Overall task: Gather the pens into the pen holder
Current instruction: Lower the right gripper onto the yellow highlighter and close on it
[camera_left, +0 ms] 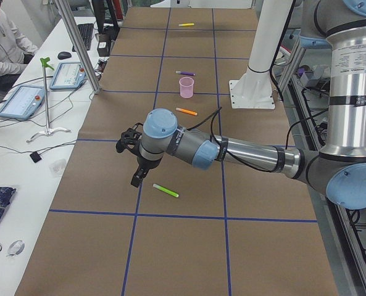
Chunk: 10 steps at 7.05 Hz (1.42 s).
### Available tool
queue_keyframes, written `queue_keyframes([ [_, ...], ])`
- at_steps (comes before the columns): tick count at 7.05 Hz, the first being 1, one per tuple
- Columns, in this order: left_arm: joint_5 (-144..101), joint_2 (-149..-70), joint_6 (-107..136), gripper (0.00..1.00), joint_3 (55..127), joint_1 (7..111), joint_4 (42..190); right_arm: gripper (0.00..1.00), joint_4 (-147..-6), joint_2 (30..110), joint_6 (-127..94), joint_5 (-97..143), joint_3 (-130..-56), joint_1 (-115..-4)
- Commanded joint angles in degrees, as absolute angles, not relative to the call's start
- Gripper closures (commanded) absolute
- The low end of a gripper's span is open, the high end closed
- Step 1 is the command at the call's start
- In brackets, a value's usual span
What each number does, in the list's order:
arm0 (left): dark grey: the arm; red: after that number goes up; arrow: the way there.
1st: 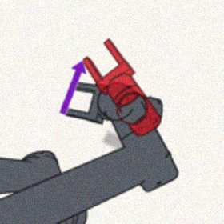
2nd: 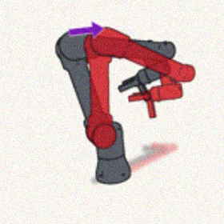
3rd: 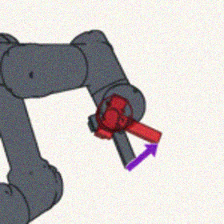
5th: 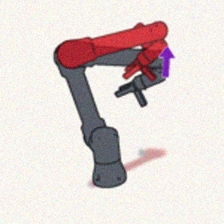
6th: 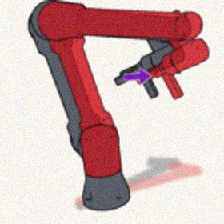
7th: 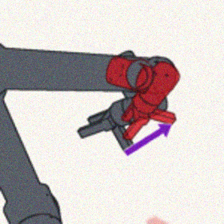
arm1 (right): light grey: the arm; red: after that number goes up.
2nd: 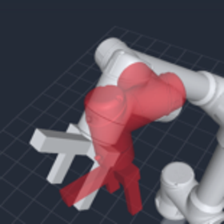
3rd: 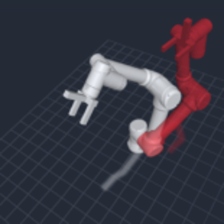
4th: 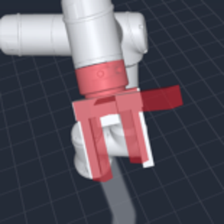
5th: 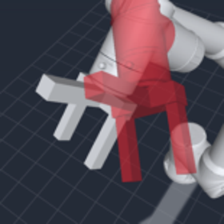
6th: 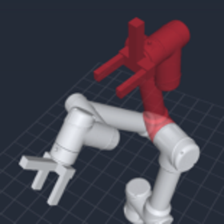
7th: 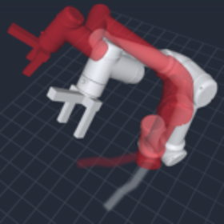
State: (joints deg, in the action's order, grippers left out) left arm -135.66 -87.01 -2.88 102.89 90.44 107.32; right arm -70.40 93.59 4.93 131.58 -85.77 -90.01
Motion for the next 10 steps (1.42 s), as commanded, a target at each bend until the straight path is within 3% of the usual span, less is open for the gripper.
queue_keyframes([
  [1,-135.7,-86.92,-2.72,0.0,102.92,90.44,107.93,0.01,-54.3,93.69,-5.48,132.19,-75.01,-85.99],
  [4,-135.7,-86.92,-2.29,0.0,103.01,90.44,108.1,0.05,-49.13,94.65,-10.63,130.61,-71.63,-79.73],
  [6,-135.7,-87.01,-1.24,0.0,103.09,90.44,108.1,0.2,-49.31,94.66,-10.72,128.41,-71.46,-77.71],
  [7,-135.7,-87.01,-0.62,0.0,103.18,90.44,108.11,0.34,-49.22,94.66,-10.72,128.67,-71.37,-77.35],
  [10,-135.7,-87.01,-0.62,0.0,103.01,90.44,108.11,0.37,-49.31,94.66,-10.72,128.58,-70.75,-76.38],
])
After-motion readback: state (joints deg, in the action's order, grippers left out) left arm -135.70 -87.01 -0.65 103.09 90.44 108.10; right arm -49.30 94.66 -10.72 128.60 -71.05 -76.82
